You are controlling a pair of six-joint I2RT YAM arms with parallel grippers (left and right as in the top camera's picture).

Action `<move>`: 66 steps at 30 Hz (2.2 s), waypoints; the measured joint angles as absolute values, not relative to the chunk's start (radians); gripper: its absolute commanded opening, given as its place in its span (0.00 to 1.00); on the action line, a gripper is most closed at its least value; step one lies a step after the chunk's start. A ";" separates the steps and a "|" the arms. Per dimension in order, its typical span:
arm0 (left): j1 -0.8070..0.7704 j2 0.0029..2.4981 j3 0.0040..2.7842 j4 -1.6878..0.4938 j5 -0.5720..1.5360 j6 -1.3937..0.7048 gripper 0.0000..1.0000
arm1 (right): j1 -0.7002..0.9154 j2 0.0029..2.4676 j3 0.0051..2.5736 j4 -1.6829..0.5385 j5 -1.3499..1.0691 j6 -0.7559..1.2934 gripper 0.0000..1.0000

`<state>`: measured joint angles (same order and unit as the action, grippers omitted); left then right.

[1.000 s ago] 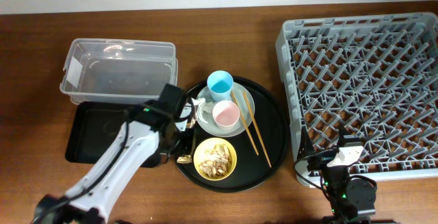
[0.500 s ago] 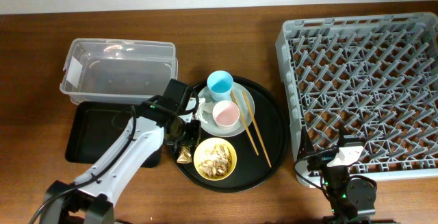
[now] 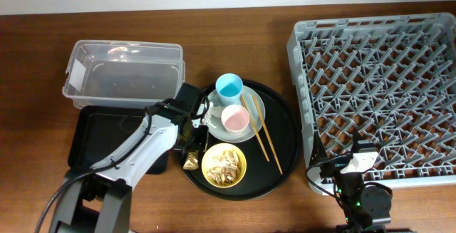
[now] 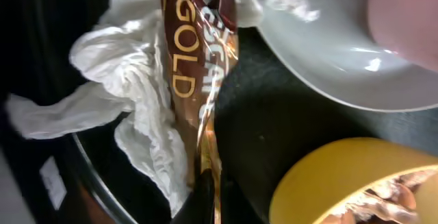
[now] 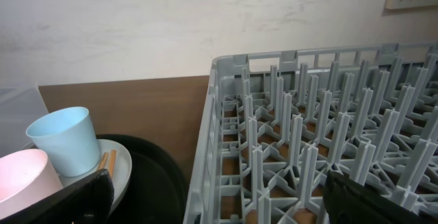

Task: Sort waste into correct bins and load items into the dishwasher rack
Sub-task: 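Close the left gripper on the brown sachet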

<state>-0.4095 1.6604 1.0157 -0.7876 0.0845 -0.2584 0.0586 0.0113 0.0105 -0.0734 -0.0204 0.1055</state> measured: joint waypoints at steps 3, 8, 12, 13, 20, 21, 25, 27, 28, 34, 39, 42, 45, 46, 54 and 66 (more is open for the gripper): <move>-0.410 1.661 1.016 -0.788 0.060 -0.259 0.09 | 0.059 0.011 0.010 -0.073 -0.020 0.105 0.99; -0.410 1.661 1.016 -0.787 0.028 -0.258 0.16 | 0.059 0.011 0.010 -0.073 -0.020 0.105 0.98; -0.410 1.661 1.016 -0.780 0.017 -0.258 0.16 | 0.059 0.011 0.010 -0.073 -0.020 0.105 0.98; -0.410 1.661 1.016 -0.780 0.017 -0.258 0.16 | 0.059 0.011 0.010 -0.073 -0.020 0.105 0.98; -0.410 1.661 1.016 -0.780 0.017 -0.258 0.16 | 0.059 0.011 0.010 -0.073 -0.020 0.106 0.99; -0.410 1.661 1.016 -0.780 0.017 -0.258 0.16 | 0.059 0.011 0.010 -0.073 -0.020 0.105 0.98; -0.410 1.661 1.016 -0.788 0.018 -0.258 0.16 | 0.059 0.011 0.010 -0.073 -0.020 0.106 0.98; -0.410 1.661 1.019 -0.806 0.026 -0.259 0.16 | 0.059 0.011 0.010 -0.073 -0.020 0.105 0.98; -0.410 1.661 1.025 -0.814 0.033 -0.258 0.17 | 0.059 0.011 0.010 -0.073 -0.020 0.105 0.98; -0.410 1.661 1.041 -0.822 0.049 -0.258 0.17 | 0.059 0.011 0.010 -0.073 -0.020 0.105 0.98; -0.410 1.661 1.041 -0.822 0.044 -0.258 0.25 | 0.059 0.011 0.010 -0.073 -0.020 0.105 0.98; -0.410 1.661 1.041 -0.827 0.017 -0.259 0.27 | 0.059 0.011 0.010 -0.073 -0.020 0.105 0.98; -0.410 1.661 1.041 -0.827 0.001 -0.259 0.27 | 0.059 0.011 0.010 -0.073 -0.020 0.105 0.98; -0.410 1.661 1.041 -0.827 -0.001 -0.258 0.27 | 0.059 0.011 0.010 -0.073 -0.020 0.105 0.98; -0.410 1.661 1.053 -0.841 0.034 -0.259 0.27 | 0.059 0.011 0.010 -0.073 -0.020 0.105 0.98; -0.410 1.661 1.085 -0.850 0.041 -0.254 0.27 | 0.059 0.011 0.010 -0.073 -0.020 0.105 0.98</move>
